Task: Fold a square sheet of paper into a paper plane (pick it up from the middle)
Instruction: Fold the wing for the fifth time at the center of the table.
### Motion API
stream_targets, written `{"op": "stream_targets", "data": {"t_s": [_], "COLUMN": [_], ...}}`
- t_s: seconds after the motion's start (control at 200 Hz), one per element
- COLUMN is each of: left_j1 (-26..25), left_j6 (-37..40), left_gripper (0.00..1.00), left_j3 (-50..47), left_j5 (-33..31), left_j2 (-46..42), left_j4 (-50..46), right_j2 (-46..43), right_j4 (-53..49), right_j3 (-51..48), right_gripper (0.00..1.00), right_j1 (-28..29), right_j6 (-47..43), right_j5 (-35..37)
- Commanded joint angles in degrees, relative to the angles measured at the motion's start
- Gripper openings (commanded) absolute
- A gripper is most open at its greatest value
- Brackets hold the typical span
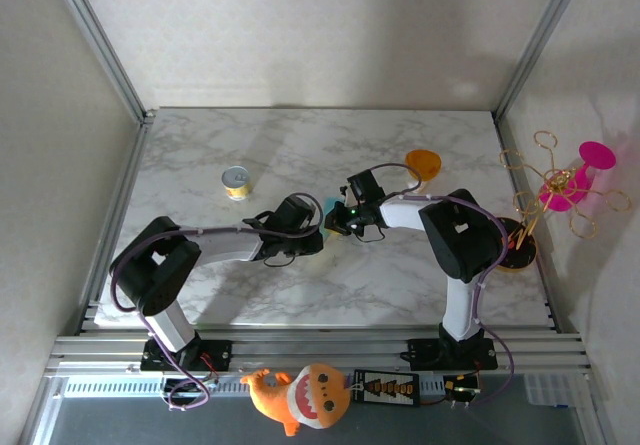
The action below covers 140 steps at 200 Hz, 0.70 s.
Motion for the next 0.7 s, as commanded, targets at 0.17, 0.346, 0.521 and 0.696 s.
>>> {"op": "stream_targets", "data": {"t_s": [0.17,0.346,0.521,0.696], "left_j1": [0.8,1.0,1.1,1.2], "left_j6": [-1.1,-1.0,-1.0,-1.0], "left_gripper": [0.06,0.05,0.04,0.05], "left_j3": [-2.2,-3.2,-4.1,-2.7], "left_j5": [1.9,1.7,2.3,2.9], "left_j2": [1.3,1.8,2.2,0.0], "left_j4": [-1.0,-1.1,-0.9,-1.1], "right_j2": [3.2,3.5,3.7,3.6], "right_j4": [-5.1,-5.6,-5.8,-6.0], "right_j3": [0.3,0.5,0.5,0.6], "right_gripper": [0.09,0.09,0.09,0.09], "right_j1": [0.2,0.2,0.2,0.2], "right_j6": [-2.0,-2.2,-2.3,-2.3], "right_j5": [4.8,5.0,5.1,5.1]}}
